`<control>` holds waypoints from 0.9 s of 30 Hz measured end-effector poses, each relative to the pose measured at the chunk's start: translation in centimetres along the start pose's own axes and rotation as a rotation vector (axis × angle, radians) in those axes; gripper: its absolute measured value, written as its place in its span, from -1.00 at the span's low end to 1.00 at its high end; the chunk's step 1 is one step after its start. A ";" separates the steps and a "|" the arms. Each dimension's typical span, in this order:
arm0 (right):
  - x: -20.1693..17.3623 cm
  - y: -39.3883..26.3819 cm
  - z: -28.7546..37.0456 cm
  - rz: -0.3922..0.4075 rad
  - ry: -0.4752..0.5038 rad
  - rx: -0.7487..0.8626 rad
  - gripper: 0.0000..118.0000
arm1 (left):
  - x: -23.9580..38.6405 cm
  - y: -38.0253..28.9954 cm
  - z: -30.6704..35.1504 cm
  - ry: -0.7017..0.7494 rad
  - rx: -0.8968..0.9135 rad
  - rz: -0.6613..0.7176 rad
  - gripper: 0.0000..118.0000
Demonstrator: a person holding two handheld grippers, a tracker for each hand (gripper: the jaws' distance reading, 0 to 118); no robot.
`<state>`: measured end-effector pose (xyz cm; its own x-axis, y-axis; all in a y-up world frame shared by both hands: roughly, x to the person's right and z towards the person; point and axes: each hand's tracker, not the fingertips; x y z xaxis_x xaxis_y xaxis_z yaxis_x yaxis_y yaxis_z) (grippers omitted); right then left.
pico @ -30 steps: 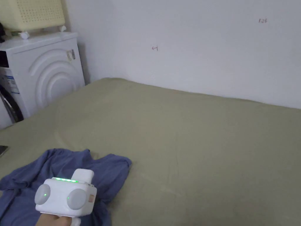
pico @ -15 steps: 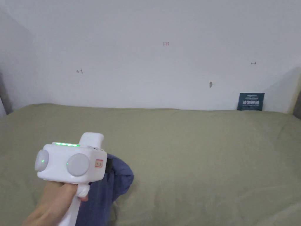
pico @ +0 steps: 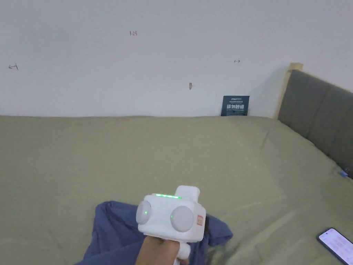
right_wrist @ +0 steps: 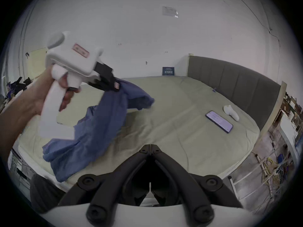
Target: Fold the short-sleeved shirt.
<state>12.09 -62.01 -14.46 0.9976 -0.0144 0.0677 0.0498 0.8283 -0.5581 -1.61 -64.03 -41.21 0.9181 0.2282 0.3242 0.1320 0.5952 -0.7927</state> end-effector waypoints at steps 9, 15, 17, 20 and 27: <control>-0.5 0.2 -0.9 0.019 0.011 -0.014 -1.00 | -1.8 -4.4 5.7 0.084 0.157 -0.027 0.84; -2.0 1.4 2.0 0.048 0.022 0.107 -1.00 | -5.3 -12.3 22.7 0.214 0.439 0.071 0.37; -2.5 1.6 2.7 0.050 0.045 0.126 -1.00 | -6.7 -15.9 27.1 0.305 0.508 0.135 -1.00; -3.5 1.5 3.8 0.064 0.062 0.140 -1.00 | -8.9 -20.7 32.5 0.423 0.551 0.203 -1.00; -5.4 1.1 5.1 0.077 0.101 0.143 -1.00 | -13.7 -25.6 36.5 0.541 0.466 0.301 -1.00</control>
<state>6.55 -58.17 -11.22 0.9983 0.0018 -0.0585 -0.0271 0.9002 -0.4346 -31.19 -54.25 -6.45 0.9602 0.0944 -0.2629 -0.2126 0.8576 -0.4684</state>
